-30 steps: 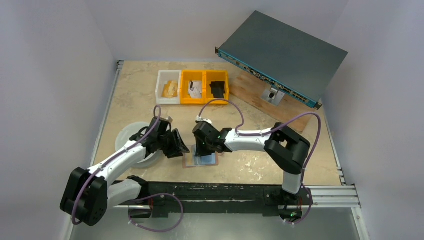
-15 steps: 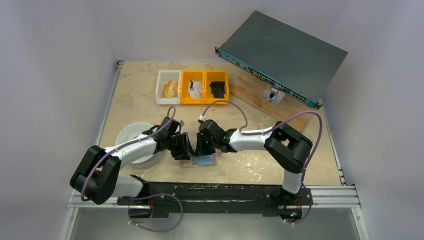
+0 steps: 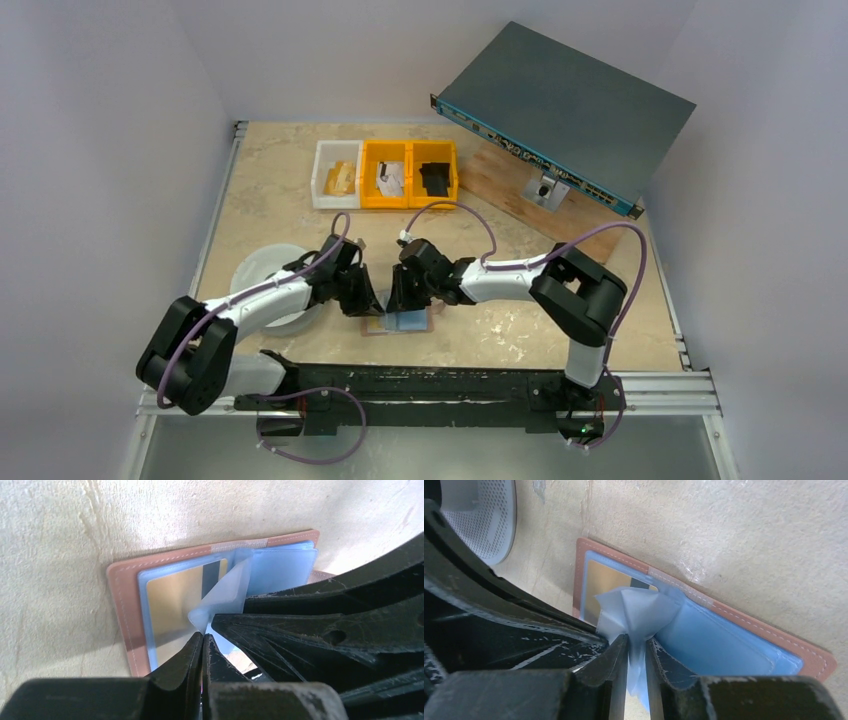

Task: Take the credit cards out of the card holder
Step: Remove the credit card from the card holder.

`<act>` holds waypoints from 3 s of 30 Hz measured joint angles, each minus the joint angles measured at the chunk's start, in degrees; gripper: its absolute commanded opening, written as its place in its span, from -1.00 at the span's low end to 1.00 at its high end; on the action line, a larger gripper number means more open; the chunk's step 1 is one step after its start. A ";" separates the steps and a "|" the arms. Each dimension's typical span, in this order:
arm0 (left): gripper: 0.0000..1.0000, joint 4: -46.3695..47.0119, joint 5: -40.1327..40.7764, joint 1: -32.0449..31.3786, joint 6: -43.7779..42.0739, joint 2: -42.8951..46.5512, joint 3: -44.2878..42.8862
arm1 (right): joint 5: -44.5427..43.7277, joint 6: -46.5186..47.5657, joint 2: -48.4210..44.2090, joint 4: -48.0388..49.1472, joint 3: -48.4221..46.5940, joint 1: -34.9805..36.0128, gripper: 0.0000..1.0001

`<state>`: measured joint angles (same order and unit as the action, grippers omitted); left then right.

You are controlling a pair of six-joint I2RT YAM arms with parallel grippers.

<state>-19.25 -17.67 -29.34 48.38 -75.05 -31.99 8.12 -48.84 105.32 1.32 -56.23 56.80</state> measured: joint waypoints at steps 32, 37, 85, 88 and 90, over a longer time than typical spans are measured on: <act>-1.00 -4.09 8.59 -12.66 8.55 10.23 0.37 | -6.16 0.50 -20.24 -16.59 1.95 -6.08 -0.04; -0.78 -3.72 9.22 -16.90 9.14 2.32 -3.34 | -7.43 0.50 -23.47 -18.23 4.83 -7.50 -0.03; -0.59 -7.58 12.17 -8.20 7.58 9.92 -1.49 | -3.37 0.26 -15.37 -13.44 2.75 0.39 -0.24; -0.66 -7.67 12.17 -8.04 7.58 10.10 0.11 | -1.05 -0.07 -11.58 -11.45 1.92 1.01 -0.25; -0.70 -7.69 12.20 -7.93 7.58 10.10 0.59 | -0.33 -0.17 -9.97 -10.29 1.79 0.94 -0.26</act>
<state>-26.94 -5.48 -37.28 55.96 -64.95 -31.40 7.79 -49.01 95.35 -8.97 -54.43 57.74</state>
